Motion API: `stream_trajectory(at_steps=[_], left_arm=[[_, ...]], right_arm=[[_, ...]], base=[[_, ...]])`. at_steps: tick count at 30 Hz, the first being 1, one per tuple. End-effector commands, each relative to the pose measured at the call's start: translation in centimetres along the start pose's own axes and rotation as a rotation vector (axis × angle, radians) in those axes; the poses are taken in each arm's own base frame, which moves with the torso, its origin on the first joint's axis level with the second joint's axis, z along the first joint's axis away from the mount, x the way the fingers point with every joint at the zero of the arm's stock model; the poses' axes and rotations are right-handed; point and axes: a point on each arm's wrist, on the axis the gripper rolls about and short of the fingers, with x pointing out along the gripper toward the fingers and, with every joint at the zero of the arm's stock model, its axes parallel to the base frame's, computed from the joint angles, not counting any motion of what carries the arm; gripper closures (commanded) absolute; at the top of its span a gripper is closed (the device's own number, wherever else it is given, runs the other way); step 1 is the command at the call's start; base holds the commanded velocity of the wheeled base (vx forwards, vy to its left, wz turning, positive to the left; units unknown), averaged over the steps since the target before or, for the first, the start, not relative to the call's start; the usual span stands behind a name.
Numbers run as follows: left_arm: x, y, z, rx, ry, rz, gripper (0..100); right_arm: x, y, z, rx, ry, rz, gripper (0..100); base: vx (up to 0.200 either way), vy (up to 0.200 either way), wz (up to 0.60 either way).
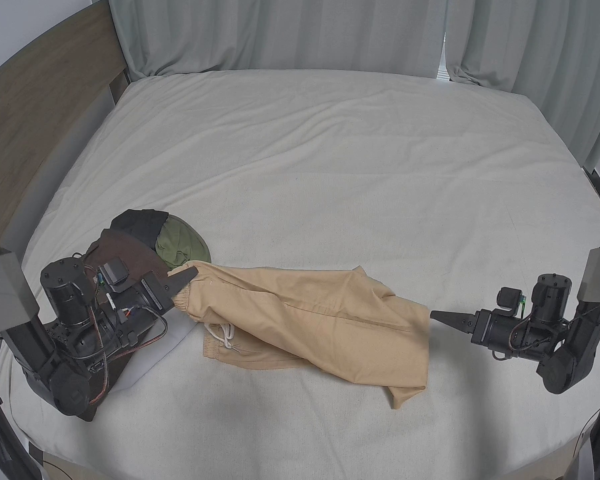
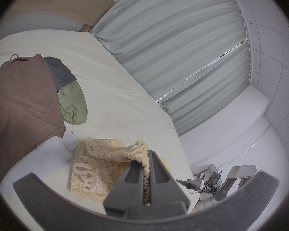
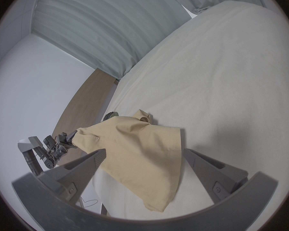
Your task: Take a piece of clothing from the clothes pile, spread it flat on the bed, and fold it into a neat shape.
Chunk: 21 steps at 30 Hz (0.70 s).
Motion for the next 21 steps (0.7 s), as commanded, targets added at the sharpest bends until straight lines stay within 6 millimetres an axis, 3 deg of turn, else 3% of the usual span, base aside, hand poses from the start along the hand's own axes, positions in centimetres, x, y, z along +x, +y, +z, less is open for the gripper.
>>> stream_trajectory(at_steps=[1,21], left_arm=[[0.0,0.0,0.0,0.001,0.001,-0.001,100],[-0.1,-0.2,0.1,0.002,-0.004,-0.006,100]], right_arm=[[1.3,-2.0,-1.8,0.075,0.034,-0.024,0],[5.3,-3.7,-4.1,0.108,0.106,0.007,0]], base=[[0.0,0.0,0.0],[0.0,0.0,0.0]])
